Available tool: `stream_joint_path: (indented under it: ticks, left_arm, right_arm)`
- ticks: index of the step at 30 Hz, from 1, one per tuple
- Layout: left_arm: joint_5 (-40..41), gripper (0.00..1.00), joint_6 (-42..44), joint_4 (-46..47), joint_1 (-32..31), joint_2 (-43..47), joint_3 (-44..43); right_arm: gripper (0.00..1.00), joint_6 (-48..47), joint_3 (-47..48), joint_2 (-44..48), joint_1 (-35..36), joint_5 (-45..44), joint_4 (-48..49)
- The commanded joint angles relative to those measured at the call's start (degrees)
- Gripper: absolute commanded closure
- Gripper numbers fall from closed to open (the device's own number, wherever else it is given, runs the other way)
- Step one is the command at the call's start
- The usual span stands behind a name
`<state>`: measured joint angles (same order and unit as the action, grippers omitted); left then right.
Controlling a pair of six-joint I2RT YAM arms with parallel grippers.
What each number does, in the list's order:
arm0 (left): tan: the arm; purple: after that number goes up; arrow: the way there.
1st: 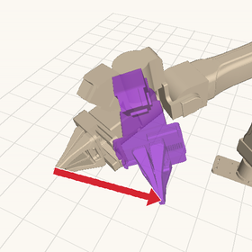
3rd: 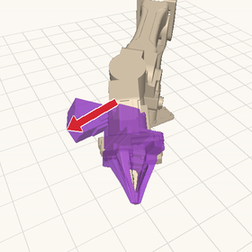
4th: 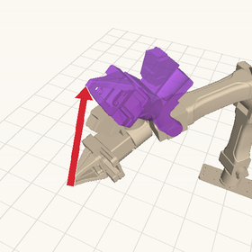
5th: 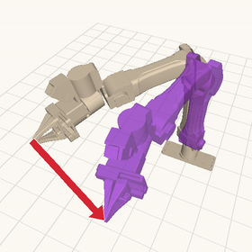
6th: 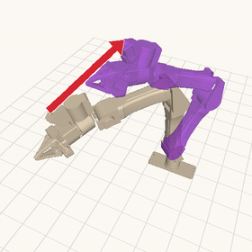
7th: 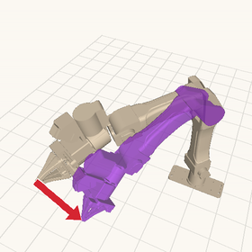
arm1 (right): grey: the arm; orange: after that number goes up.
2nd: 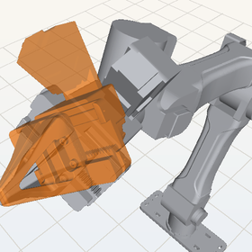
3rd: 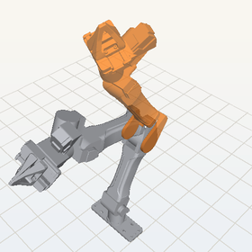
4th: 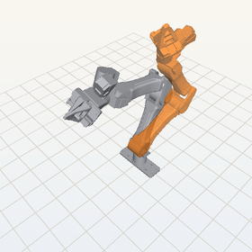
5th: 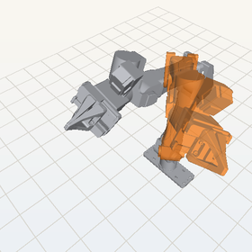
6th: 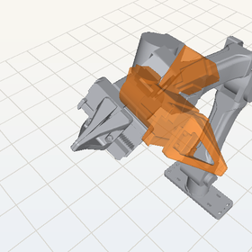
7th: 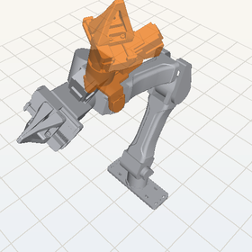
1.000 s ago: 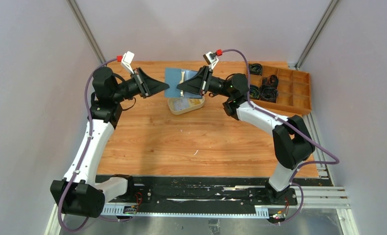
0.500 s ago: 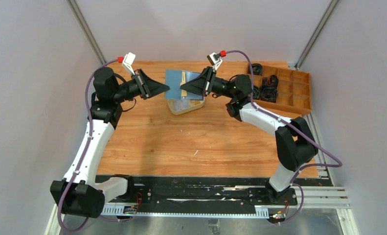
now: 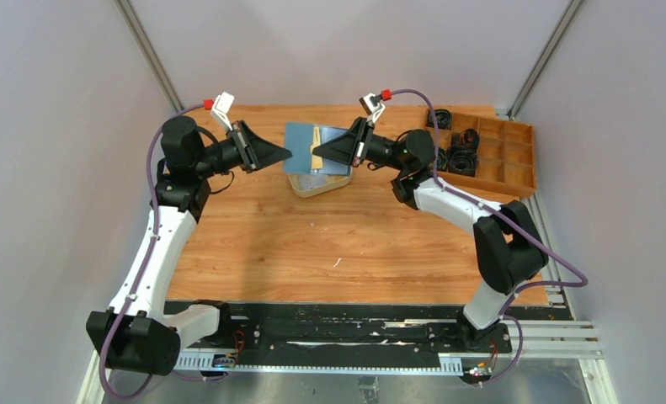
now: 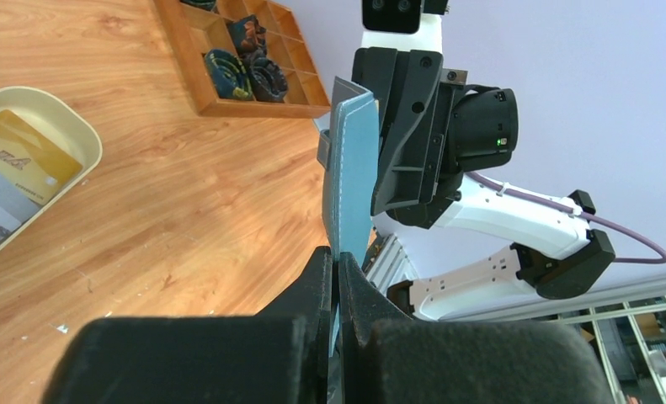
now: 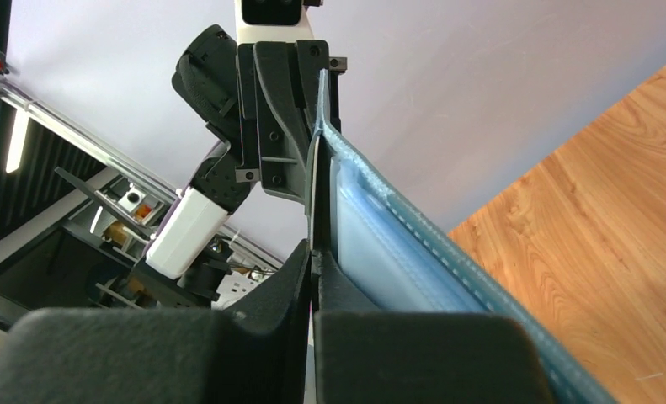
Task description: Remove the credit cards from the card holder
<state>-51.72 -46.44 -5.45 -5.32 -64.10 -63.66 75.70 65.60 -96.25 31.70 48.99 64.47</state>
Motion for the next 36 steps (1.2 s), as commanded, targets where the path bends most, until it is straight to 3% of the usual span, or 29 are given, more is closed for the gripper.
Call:
stream_joint_path:
  ticks: [1,10,14,19,24,36]
  left_arm:
    - [-0.5,1.0,1.75,-2.2,1.2,1.07,-1.48]
    - [0.03,1.0,3.68,-4.75,3.07,1.59,-1.83]
    - [2.61,1.0,6.76,-9.7,3.5,2.56,-1.69]
    - [6.57,1.0,11.17,-17.48,3.56,4.66,1.9]
    - [5.75,1.0,9.38,-15.58,3.57,8.31,11.64]
    - [4.76,1.0,-4.24,4.59,3.29,16.56,37.39]
  right_arm:
    - [1.0,-0.46,-1.36,3.04,-1.91,0.32,2.69]
    - [1.0,-4.98,-8.47,8.8,-7.44,2.66,-4.06]
    - [1.0,-11.8,-8.18,11.47,-9.71,3.04,-14.92]
    - [1.0,-29.77,3.08,10.03,-9.95,1.31,-44.82]
    - [1.0,-40.44,18.75,0.35,-9.87,-0.97,-67.27]
    - [1.0,-47.8,41.8,-22.74,-7.19,-8.58,-84.53]
